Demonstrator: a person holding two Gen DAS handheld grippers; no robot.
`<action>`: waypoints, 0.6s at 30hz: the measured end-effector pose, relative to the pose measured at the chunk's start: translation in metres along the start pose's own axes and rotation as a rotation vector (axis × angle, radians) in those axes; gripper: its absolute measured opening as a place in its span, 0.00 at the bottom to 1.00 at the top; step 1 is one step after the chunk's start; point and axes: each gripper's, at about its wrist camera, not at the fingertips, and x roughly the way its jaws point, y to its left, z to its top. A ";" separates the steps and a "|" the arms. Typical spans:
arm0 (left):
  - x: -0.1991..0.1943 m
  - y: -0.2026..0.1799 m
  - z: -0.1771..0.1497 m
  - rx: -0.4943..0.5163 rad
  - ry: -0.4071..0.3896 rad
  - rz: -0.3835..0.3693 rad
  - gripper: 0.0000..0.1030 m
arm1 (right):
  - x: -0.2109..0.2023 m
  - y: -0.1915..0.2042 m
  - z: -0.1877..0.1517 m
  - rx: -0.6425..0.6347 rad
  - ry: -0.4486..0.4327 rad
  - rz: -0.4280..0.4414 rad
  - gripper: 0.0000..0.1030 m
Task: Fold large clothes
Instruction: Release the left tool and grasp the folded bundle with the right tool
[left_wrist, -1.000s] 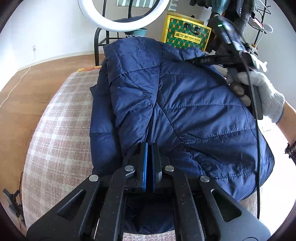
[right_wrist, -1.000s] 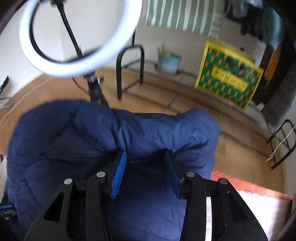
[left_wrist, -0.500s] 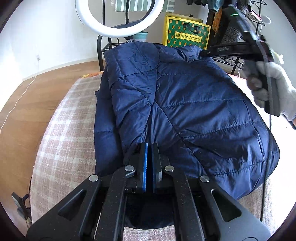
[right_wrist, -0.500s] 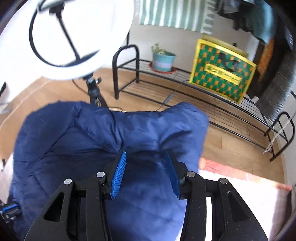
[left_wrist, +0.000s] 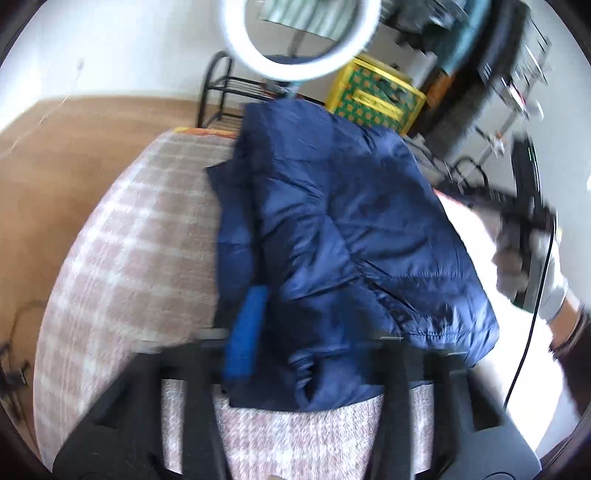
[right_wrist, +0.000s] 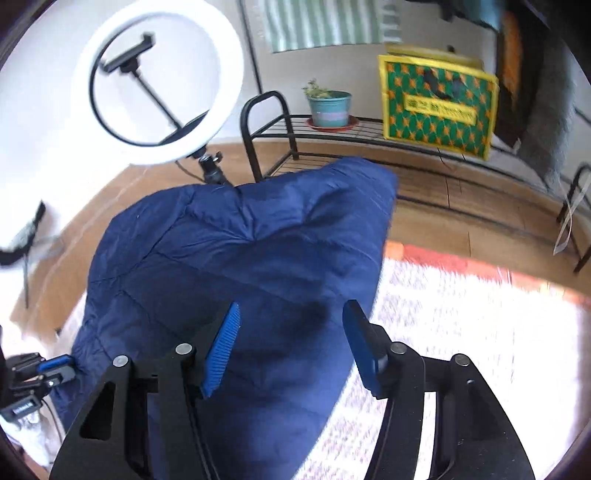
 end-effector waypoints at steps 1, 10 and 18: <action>-0.007 0.007 0.002 -0.024 -0.011 -0.024 0.59 | -0.001 -0.007 -0.003 0.029 0.005 0.024 0.58; 0.010 0.074 0.043 -0.343 0.040 -0.327 0.73 | -0.002 -0.040 -0.038 0.188 0.096 0.187 0.69; 0.066 0.120 0.061 -0.518 0.105 -0.343 0.74 | 0.008 -0.050 -0.062 0.305 0.153 0.352 0.69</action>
